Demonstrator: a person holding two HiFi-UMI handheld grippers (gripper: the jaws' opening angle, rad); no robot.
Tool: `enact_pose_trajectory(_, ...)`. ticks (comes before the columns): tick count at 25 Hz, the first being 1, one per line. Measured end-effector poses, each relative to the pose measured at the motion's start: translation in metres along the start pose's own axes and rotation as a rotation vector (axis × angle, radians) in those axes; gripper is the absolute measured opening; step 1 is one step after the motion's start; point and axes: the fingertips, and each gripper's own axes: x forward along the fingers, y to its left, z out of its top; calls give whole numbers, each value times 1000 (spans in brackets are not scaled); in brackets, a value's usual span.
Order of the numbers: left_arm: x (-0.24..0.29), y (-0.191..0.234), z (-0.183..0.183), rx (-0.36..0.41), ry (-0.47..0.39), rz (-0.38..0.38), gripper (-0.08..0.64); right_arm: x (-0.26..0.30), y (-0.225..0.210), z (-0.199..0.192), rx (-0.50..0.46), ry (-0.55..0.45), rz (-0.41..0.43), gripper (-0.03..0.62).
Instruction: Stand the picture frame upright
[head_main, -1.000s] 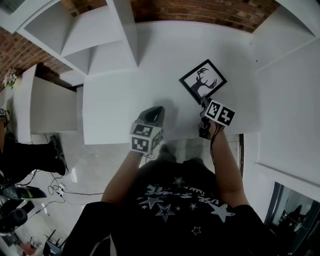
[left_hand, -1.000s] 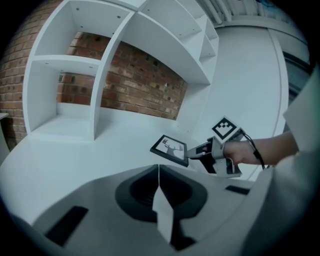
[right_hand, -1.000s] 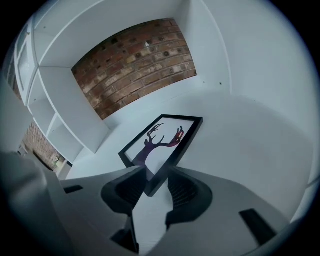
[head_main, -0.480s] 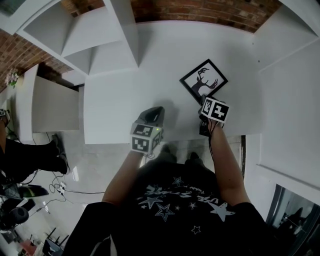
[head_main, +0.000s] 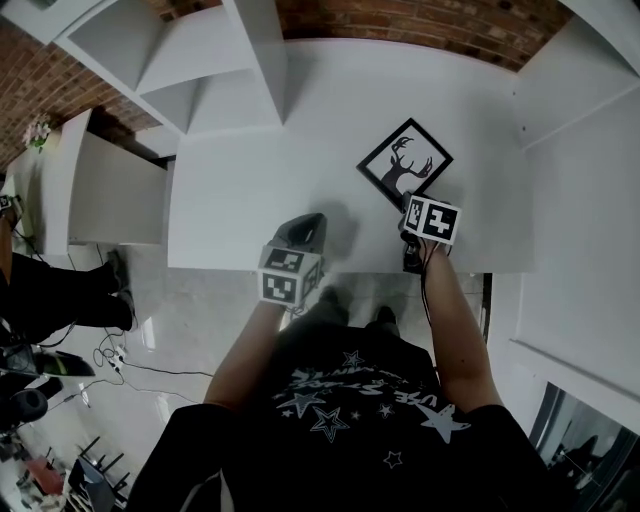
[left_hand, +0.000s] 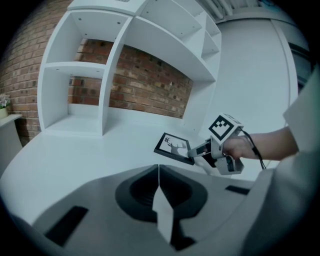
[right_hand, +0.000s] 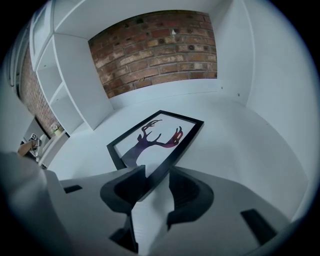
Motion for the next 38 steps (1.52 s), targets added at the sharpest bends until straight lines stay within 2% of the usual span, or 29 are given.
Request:
enact_pose_trajectory(16, -31, -46, -35, -46, 22, 81, 18, -38, -5, -51, -151, 78, 149, 140)
enact_pose_trajectory(23, -39, -74, -51, -38, 37, 103, 18, -54, -10, -72, -207, 105, 200, 133)
enact_pose_trajectory(38, -47, -109, -84, -115, 69, 142, 18, -83, -21, -110, -266, 161, 293, 112)
